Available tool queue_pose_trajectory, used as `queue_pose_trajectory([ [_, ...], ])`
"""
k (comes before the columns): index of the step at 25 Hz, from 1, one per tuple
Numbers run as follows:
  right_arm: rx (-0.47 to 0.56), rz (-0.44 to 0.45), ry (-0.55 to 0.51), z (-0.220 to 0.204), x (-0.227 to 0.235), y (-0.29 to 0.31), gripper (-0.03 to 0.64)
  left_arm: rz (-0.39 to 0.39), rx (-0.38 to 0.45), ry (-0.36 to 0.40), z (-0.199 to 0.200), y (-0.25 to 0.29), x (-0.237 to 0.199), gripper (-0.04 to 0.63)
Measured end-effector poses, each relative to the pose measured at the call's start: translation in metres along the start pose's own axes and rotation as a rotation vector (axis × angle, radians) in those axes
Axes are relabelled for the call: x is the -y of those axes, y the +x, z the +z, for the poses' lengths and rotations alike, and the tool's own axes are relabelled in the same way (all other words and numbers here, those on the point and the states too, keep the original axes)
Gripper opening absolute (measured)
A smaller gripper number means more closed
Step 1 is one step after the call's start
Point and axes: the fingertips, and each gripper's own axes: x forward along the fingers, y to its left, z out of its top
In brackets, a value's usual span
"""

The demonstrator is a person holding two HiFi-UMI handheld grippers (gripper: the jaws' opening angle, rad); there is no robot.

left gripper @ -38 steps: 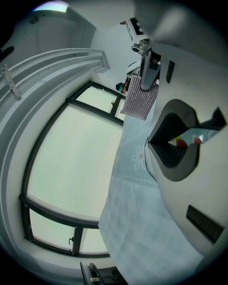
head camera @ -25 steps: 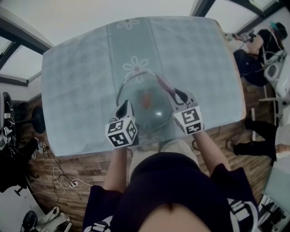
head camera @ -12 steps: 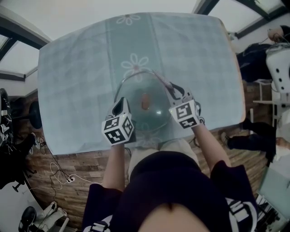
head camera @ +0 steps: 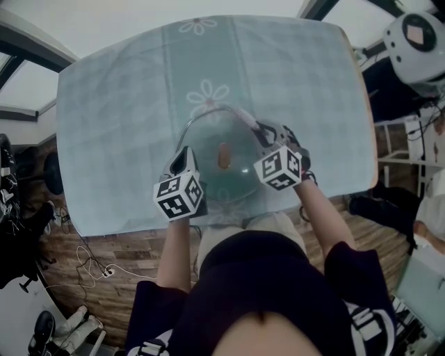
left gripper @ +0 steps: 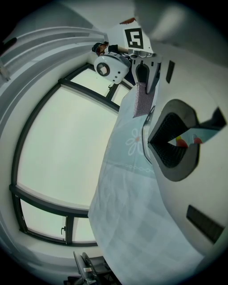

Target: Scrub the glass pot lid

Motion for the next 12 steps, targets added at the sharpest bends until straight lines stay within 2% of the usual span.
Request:
queue_pose_trajectory([
  [12,-0.055,0.049,-0.140,-0.015,-0.023,-0.001,0.077,-0.003,0.003,0.003,-0.009,-0.003,0.004,-0.009],
])
